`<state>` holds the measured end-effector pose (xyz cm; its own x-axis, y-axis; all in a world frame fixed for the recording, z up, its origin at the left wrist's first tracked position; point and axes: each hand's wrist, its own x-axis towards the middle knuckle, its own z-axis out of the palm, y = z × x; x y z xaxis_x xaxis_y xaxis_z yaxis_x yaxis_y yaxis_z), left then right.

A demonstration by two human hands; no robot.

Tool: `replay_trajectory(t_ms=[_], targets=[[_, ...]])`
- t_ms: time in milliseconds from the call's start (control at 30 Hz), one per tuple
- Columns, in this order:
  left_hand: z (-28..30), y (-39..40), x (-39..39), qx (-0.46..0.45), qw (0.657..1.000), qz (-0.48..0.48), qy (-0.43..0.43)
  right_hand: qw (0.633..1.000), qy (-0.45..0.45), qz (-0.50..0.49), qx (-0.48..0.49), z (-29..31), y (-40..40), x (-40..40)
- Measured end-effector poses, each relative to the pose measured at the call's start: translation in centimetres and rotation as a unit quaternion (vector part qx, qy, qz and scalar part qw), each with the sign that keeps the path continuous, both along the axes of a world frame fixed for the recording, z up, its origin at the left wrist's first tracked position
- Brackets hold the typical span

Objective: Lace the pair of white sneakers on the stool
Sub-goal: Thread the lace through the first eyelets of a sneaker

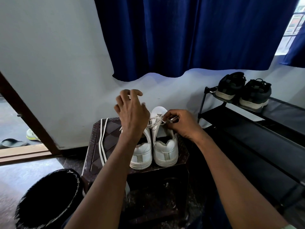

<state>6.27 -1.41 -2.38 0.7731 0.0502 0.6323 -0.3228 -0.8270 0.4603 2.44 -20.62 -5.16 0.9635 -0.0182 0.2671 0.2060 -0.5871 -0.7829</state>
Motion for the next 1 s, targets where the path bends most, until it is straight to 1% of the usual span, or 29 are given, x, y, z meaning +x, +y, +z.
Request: replay_trajectory(t_ms=[67,133,167,233,333,400,467,533,600,667,767,800,900,1000], targets=[[-0.3,0.2,0.6,0.045,0.992,-0.115,0.010,1.000,-0.004,0.005,-0.023,0.1,0.1,-0.1],[-0.7,0.0,0.8,0.041,0.970,-0.232,0.054,0.998,-0.008,0.014,-0.057,0.2,0.2,-0.2],[-0.7,-0.1,0.7,0.031,0.959,-0.269,0.085,0.997,-0.011,0.017,-0.068,0.2,0.2,-0.2],[-0.6,-0.1,0.4,0.028,0.943,-0.301,0.141,0.997,-0.009,0.023,-0.074,0.3,0.2,-0.2],[-0.7,0.2,0.5,0.053,0.944,-0.275,0.174,0.997,-0.002,0.034,-0.067,0.2,0.2,-0.1],[-0.6,0.1,0.4,0.017,0.953,-0.229,0.197,0.997,-0.001,0.037,-0.067,0.1,0.2,0.0],[-0.5,-0.4,-0.1,-0.026,0.968,-0.162,0.189,0.997,-0.004,0.039,-0.070,-0.2,0.2,0.2],[-0.4,-0.7,-0.3,-0.024,0.980,-0.112,0.161,0.997,-0.007,0.038,-0.071,-0.5,0.2,0.4],[-0.3,-0.7,-0.3,-0.030,0.979,-0.135,0.153,0.997,-0.009,0.036,-0.064,-0.5,0.1,0.4],[0.1,-0.4,-0.2,-0.038,0.964,-0.178,0.193,0.998,-0.006,0.040,-0.045,-0.4,0.1,0.4],[0.2,-0.3,0.1,0.009,0.948,-0.202,0.247,0.999,0.013,0.042,-0.008,-0.1,0.1,0.2],[0.3,-0.2,0.1,0.020,0.947,-0.205,0.247,0.998,0.027,0.048,0.024,0.0,0.2,0.1],[0.6,0.2,0.1,0.044,0.945,-0.220,0.239,0.979,0.086,0.052,0.179,0.8,0.1,-0.5],[0.8,0.1,-0.4,0.044,0.939,-0.214,0.264,0.967,0.114,0.050,0.223,1.5,-0.2,-1.0]])
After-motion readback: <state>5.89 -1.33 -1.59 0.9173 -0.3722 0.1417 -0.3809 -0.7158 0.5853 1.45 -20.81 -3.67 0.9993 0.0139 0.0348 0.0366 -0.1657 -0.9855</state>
